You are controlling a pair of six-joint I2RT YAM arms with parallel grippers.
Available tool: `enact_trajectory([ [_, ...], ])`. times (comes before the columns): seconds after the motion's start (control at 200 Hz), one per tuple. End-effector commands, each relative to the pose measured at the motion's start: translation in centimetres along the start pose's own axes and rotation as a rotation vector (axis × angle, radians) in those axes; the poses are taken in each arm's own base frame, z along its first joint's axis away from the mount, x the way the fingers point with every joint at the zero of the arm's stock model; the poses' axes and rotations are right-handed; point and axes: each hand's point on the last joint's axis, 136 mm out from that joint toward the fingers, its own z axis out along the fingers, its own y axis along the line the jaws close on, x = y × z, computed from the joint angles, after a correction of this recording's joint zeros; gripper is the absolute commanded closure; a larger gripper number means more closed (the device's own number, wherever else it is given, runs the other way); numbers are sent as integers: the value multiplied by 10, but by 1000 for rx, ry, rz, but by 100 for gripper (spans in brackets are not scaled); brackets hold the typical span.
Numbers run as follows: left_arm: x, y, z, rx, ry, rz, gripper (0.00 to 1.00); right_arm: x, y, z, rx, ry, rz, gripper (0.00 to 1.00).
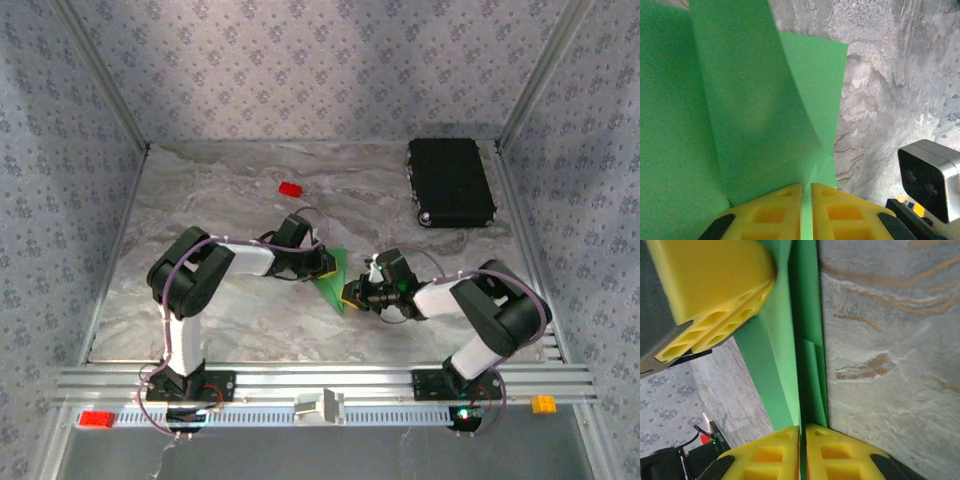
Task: Fold a paper plane with a square sheet of paper (pick it up from the middle)
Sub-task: Fourth fold the wing at the center of the table.
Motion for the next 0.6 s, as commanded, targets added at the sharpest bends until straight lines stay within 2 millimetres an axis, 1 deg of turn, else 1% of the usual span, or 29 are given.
enact_trajectory([
  [0.0, 12, 21, 9, -61, 50, -17, 87, 36, -41, -1, 181, 112, 59, 84],
  [0.07, 13, 20, 9, -60, 53, -18, 87, 38, -37, -2, 180, 115, 42, 82],
  [0.165, 13, 20, 9, -60, 53, -18, 87, 41, -39, -3, 201, 121, 31, 82],
  [0.215, 13, 21, 9, -60, 53, -19, 87, 42, -38, -3, 204, 128, 27, 84],
  [0.465, 13, 21, 9, -60, 53, -20, 87, 49, -53, -5, 253, 128, 48, 93],
  [0.5, 14, 21, 9, -60, 55, -20, 87, 50, -52, -5, 248, 132, 49, 93],
  [0.595, 14, 22, 9, -65, 54, -23, 88, 53, -46, -6, 234, 140, 35, 88],
])
